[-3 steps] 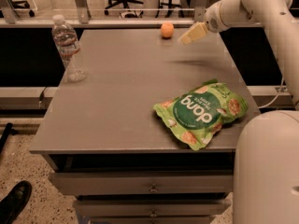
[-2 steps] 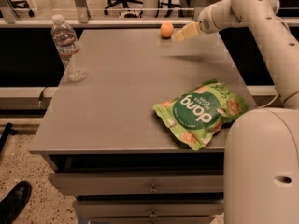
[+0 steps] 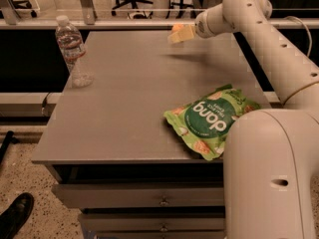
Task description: Move orange near water bottle
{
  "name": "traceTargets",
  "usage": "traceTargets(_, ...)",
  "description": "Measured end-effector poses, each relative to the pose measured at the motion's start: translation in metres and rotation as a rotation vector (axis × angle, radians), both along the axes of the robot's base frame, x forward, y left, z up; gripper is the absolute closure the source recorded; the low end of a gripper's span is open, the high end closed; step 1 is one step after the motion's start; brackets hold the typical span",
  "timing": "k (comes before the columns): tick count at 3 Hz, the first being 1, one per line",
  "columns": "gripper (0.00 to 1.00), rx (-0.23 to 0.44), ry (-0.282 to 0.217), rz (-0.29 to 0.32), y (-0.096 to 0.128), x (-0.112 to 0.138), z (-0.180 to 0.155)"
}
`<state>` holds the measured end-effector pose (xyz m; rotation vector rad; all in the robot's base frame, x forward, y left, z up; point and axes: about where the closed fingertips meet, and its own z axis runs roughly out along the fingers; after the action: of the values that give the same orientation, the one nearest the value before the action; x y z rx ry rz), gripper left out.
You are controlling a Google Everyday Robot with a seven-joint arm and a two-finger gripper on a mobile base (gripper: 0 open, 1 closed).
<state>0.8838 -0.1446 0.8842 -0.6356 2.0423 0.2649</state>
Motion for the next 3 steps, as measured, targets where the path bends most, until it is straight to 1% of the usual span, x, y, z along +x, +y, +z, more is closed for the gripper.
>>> traceTargets(1, 0.0, 0.025, -0.022, -0.019, 0.008, 0.015, -0.006)
traceTargets(2, 0.0, 0.018, -0.061, -0.024, 0.019, 0.041, -0.017)
traceTargets(3, 0.0, 0.004, -0.072, -0.029, 0.026, 0.057, -0.028)
